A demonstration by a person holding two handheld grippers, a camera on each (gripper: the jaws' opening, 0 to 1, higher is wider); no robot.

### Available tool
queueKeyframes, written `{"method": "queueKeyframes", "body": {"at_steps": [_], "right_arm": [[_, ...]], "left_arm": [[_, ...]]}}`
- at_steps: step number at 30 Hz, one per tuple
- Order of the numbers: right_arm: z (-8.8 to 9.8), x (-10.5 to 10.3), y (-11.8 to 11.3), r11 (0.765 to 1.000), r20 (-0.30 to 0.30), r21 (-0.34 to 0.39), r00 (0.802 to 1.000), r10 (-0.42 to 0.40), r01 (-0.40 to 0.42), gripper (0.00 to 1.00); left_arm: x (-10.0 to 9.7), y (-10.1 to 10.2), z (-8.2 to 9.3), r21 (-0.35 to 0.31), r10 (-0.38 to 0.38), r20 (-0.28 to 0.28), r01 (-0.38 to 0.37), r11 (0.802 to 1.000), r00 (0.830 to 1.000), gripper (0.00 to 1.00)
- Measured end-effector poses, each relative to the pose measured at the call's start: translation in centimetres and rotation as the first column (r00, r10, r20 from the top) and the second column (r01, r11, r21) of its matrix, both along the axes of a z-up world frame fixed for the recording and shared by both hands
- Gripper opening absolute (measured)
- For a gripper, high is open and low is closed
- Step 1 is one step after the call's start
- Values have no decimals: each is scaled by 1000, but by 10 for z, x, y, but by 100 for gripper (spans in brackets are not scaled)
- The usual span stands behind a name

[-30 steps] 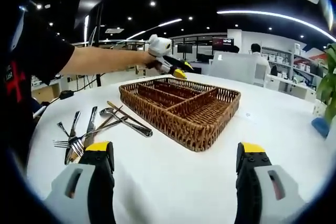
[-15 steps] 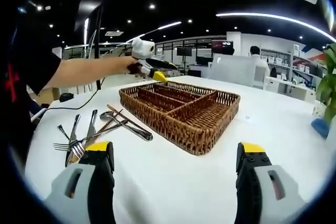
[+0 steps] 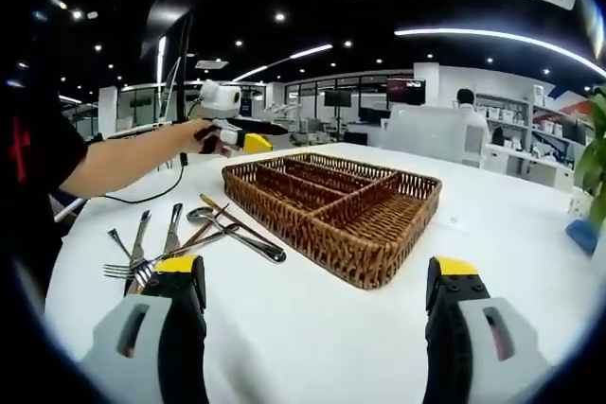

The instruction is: Arrange the knives, forks, and spoons in their matching storage slots by inserting each utensil handle-first until every utensil is classified and aligned in the correct compartment

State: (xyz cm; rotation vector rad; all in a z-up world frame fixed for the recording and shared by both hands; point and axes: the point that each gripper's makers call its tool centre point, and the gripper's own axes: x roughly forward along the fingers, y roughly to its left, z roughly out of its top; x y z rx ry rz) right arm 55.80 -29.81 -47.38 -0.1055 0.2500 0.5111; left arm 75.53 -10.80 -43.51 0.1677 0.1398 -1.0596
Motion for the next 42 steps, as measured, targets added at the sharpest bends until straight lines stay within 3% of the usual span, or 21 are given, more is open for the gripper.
{"method": "queueKeyframes", "body": {"at_steps": [1, 4, 6, 9, 17, 23, 28, 35, 37, 38, 39, 42], "right_arm": [[0, 0, 1, 1000, 1, -9, 1000, 2, -2, 99], [2, 0, 1, 1000, 13, -1, 1000, 4, -4, 99], [1, 3, -1, 999, 4, 33, 1000, 0, 0, 99], [-3, 3, -3, 1000, -1, 30, 1000, -8, 8, 99], [-6, 8, -8, 999, -5, 33, 1000, -14, 15, 99], [10, 7, -5, 999, 14, 35, 1000, -28, 28, 99], [28, 1, 3, 1000, 36, 1, 999, -18, 18, 99], [34, 0, -2, 1000, 42, 0, 999, -30, 30, 99], [39, -2, -4, 999, 52, 6, 998, -37, 37, 99], [41, -3, -4, 999, 56, 10, 998, -37, 37, 99], [44, -5, -4, 999, 68, 10, 997, -36, 35, 99], [51, -9, -4, 999, 87, -2, 995, -39, 39, 99]], "left_arm": [[-1, 4, 0, -8, 25, 29, -25, 1000, 999, 100], [-8, 19, -6, -45, 67, 29, -66, 997, 997, 100], [-10, 26, -9, -47, 84, 41, -82, 996, 996, 100], [-17, 47, -12, -49, 118, 58, -116, 992, 991, 100], [-52, 80, -17, -53, 93, 37, -91, 994, 995, 100], [-83, 102, -28, -28, 50, -11, -51, 998, 999, 100], [-104, 120, -25, -17, 38, 4, -38, 999, 999, 100], [-127, 127, -22, -20, -4, 31, 4, 1000, 1000, 100], [-129, 125, -37, 19, -30, -31, 30, 999, 999, 100], [-123, 127, -42, 59, -11, -14, 12, 998, 1000, 100], [-123, 124, -39, 62, -17, 25, 16, 998, 1000, 100], [-128, 120, -34, 20, -36, 6, 36, 999, 999, 100]]}}
